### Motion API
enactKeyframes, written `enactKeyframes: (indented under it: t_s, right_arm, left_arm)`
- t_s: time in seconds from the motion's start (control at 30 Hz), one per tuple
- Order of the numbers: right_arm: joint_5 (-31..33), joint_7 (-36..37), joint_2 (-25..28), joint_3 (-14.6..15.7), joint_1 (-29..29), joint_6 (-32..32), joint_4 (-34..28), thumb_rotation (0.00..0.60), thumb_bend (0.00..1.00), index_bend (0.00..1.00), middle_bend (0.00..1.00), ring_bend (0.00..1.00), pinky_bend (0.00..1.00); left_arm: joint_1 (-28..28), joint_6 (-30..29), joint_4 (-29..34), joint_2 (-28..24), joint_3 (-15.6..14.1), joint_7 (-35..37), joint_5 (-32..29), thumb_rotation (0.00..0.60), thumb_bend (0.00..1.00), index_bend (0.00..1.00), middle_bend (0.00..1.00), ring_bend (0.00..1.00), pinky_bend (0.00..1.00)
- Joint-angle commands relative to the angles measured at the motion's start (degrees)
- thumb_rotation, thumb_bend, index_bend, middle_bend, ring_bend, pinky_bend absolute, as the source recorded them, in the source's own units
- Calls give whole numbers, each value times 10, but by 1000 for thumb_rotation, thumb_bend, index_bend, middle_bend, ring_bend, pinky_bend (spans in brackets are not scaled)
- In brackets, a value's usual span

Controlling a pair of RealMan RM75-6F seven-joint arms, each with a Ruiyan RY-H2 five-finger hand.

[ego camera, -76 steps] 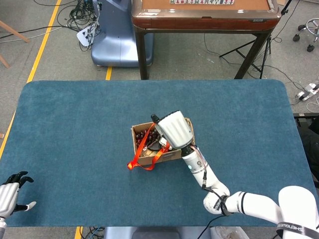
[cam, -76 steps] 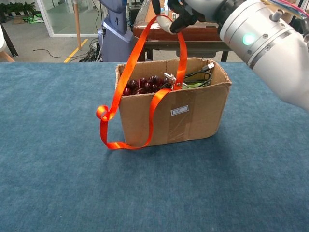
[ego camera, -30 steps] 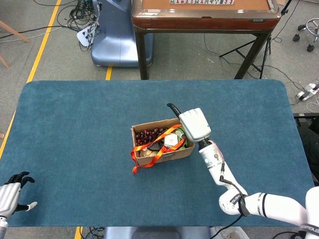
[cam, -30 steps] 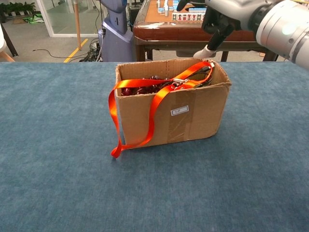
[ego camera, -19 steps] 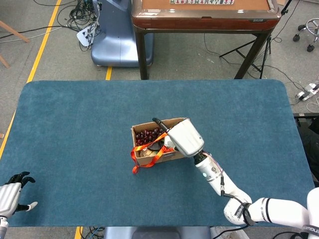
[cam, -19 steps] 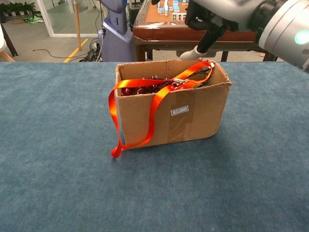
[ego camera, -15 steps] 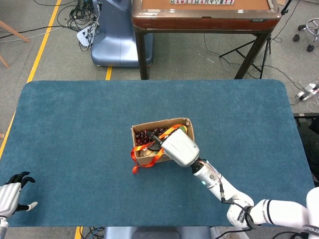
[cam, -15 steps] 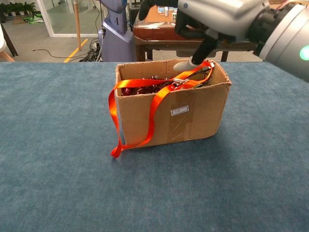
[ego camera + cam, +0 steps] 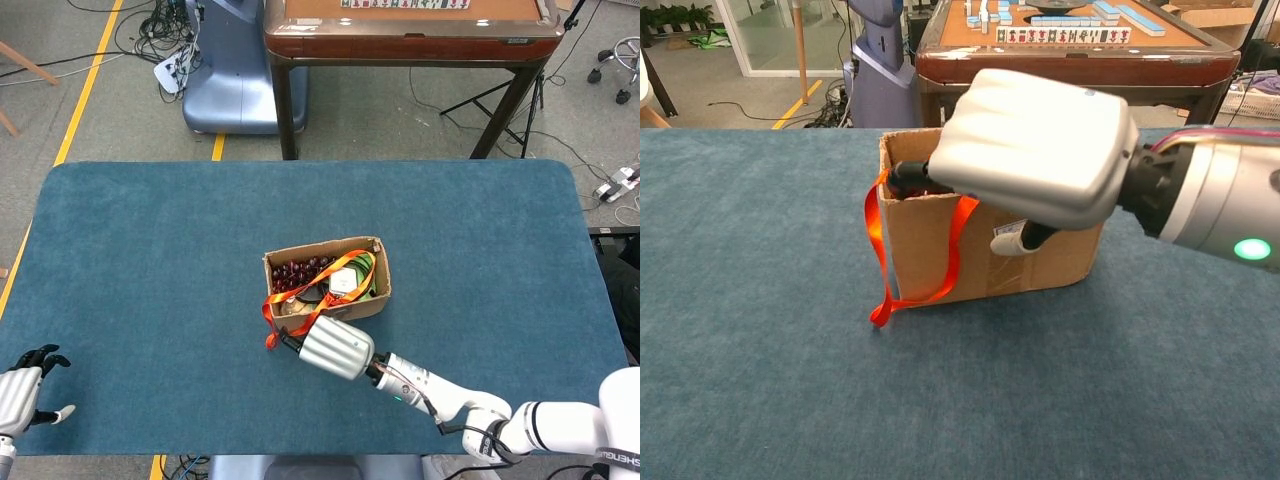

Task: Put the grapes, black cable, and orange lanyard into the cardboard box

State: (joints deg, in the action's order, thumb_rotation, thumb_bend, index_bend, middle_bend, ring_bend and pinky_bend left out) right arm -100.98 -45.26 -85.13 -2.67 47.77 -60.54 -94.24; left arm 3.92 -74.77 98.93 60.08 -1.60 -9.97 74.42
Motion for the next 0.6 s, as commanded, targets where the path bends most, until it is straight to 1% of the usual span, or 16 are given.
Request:
enactKeyframes:
  t_s: [0.03,0.23,0.43,0.6]
  right_arm:
    - [3,-22,-17,1,8,26,15,600,0,312,959,948,1000]
    - [18,-44,-58,-9,23,65,43,600,2,316,961,950,1000]
    - [31,-62,-96,-20,37,90,72,600,7,317,962,950,1000]
    - [41,-72,-116,-25,43,100,91,600,45,318,962,950,1000]
  left_arm:
    - [0,0,0,0,0,0,0,600,8,340,174,159,363]
    - [0,0,0,-1,0,2,1,600,9,340,174,159,363]
    - [-1,-2,-1,-2,0,7,3,600,9,340,175,159,363]
    - [-1,-1,-1,-3,0,7,3,600,8,340,175,159,363]
